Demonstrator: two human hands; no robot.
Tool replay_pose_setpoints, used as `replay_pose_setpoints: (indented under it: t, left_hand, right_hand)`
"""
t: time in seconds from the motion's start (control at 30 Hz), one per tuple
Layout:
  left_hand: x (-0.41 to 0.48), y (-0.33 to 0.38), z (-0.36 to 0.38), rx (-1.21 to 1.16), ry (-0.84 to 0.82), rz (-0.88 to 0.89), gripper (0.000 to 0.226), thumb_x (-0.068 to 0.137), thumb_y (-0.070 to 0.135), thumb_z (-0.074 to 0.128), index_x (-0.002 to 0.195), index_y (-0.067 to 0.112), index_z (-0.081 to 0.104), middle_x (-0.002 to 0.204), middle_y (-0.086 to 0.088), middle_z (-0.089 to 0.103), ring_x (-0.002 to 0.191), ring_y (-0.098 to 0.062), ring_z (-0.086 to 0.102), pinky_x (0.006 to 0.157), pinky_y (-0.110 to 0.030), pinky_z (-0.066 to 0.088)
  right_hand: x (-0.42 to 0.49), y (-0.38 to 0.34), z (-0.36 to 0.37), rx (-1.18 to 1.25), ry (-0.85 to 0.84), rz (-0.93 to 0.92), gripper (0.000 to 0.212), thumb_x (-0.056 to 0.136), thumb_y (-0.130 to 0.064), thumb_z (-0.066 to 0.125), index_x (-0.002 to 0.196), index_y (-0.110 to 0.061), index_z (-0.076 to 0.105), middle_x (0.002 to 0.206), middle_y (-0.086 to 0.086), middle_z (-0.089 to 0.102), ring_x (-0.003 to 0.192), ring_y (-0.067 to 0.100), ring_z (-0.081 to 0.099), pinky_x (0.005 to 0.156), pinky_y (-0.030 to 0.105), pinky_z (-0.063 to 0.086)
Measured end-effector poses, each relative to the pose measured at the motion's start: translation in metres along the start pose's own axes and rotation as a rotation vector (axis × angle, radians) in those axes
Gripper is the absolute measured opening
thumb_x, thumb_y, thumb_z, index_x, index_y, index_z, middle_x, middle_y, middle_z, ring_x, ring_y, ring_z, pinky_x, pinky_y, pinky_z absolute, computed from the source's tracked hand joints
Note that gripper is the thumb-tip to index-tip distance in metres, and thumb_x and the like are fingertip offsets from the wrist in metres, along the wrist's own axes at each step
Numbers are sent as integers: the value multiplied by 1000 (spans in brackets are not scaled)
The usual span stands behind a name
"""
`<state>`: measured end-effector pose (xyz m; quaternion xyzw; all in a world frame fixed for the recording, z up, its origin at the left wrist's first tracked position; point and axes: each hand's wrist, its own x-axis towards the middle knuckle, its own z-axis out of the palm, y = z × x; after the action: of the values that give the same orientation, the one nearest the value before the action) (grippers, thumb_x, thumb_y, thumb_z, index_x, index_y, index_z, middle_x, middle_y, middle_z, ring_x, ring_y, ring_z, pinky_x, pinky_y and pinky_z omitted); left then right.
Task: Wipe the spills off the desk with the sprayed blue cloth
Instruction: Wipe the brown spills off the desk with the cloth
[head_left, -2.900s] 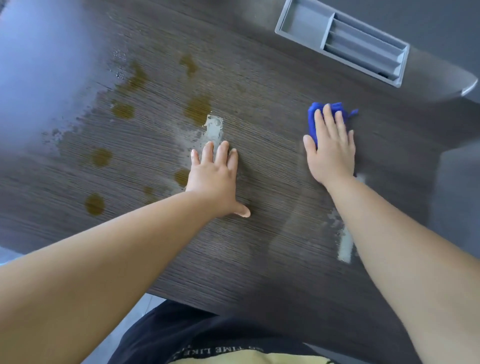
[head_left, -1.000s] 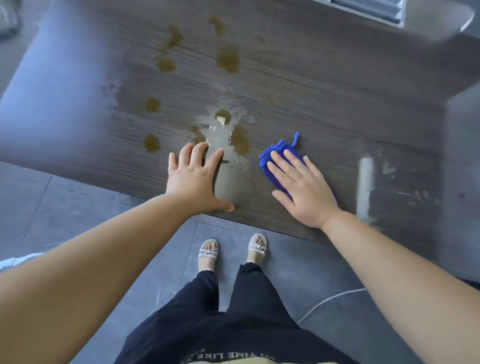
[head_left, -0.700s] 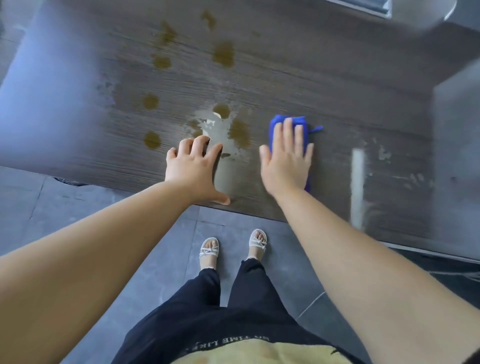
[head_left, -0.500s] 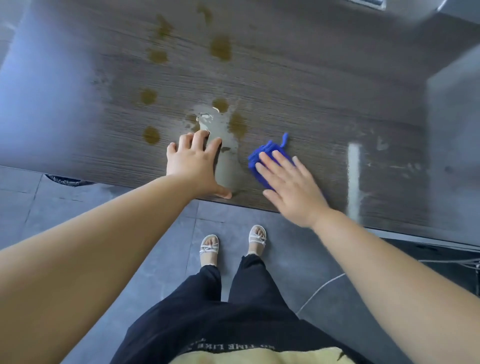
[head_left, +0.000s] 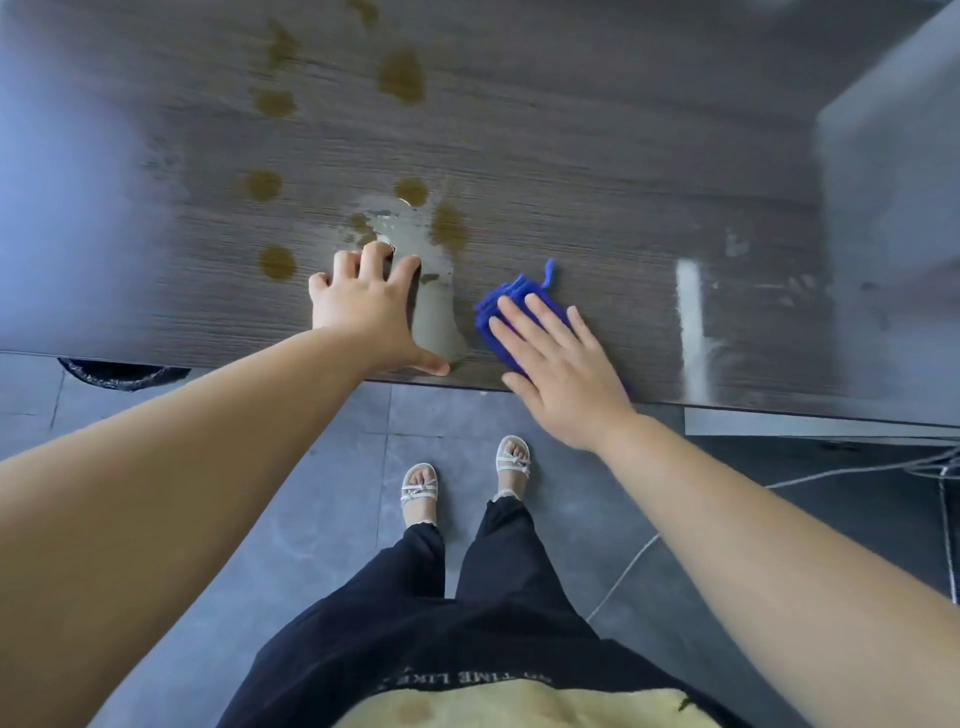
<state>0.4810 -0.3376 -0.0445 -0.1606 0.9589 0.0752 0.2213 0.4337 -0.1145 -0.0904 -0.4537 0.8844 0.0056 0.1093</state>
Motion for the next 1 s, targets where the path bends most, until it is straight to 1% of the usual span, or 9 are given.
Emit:
replay_pose_setpoints:
  t: [0.17, 0.27, 0.33, 0.4, 0.53, 0.6, 0.8, 0.87, 1.0]
  left_hand:
    - [-1, -1, -1, 4, -5, 7, 117, 52, 77, 70, 145, 29, 18, 150, -3, 17, 134, -31, 20, 105, -48, 28]
    - [-1, -2, 0, -6, -5, 5, 116, 51, 77, 70, 145, 30, 19, 149, -2, 18, 133, -30, 20, 105, -48, 28]
    - [-1, -1, 0, -6, -2, 5, 116, 51, 78, 70, 144, 30, 19, 149, -2, 18, 133, -31, 21, 105, -48, 28]
    - [-1, -1, 0, -5, -3, 6, 115, 51, 78, 69, 144, 30, 20, 148, -2, 18, 133, -31, 21, 104, -48, 29]
    - [-2, -1, -3, -9, -26, 22, 114, 54, 75, 70, 145, 28, 20, 149, -4, 18, 134, -31, 20, 105, -48, 29]
    - [-2, -3, -7, -54, -51, 46, 111, 56, 72, 72, 145, 29, 20, 149, -3, 18, 135, -31, 19, 106, -48, 28]
    - [-9, -37, -15, -258, -46, 37, 99, 64, 61, 74, 145, 30, 27, 147, -3, 23, 136, -30, 14, 107, -52, 33]
    - [-13, -51, -14, -238, -8, -33, 98, 62, 63, 75, 143, 30, 31, 145, -3, 25, 135, -29, 16, 106, -51, 33]
    - [-16, -71, -7, -193, 27, -131, 106, 55, 66, 77, 142, 30, 28, 145, -4, 24, 135, -29, 16, 106, -49, 30]
  right_hand:
    - [-14, 79, -16, 110, -49, 708, 58, 101, -41, 22, 152, -22, 3, 159, -5, -7, 146, 18, -6, 117, 50, 4]
    - [13, 48, -15, 156, 70, 947, 60, 100, -43, 24, 152, -20, 5, 160, -4, -5, 146, 19, -5, 116, 51, 3]
    - [32, 13, -11, 169, 104, 868, 61, 99, -45, 25, 152, -20, 9, 160, -2, -2, 146, 21, -3, 116, 51, 3]
    - [38, -26, -7, 149, 111, 628, 61, 98, -46, 28, 151, -19, 14, 160, -1, 5, 146, 22, 4, 114, 52, 5]
    - [17, -39, -2, 86, 80, 192, 58, 93, -45, 28, 143, -17, 39, 152, 2, 34, 139, 26, 32, 107, 56, 29]
    - [10, -9, -3, 80, 62, 194, 58, 94, -45, 28, 145, -20, 35, 154, -1, 29, 142, 24, 26, 110, 55, 26]
    - [74, -7, -21, 154, 63, 736, 60, 100, -46, 19, 152, -21, 3, 159, -4, -8, 146, 18, -8, 117, 50, 2]
    - [87, -38, -22, 177, 54, 656, 61, 100, -47, 19, 152, -20, 1, 159, -3, -10, 146, 19, -9, 116, 50, 0]
    - [54, -64, -11, 121, 36, 137, 62, 96, -49, 20, 150, -20, 19, 159, -1, 11, 146, 22, 8, 115, 53, 11]
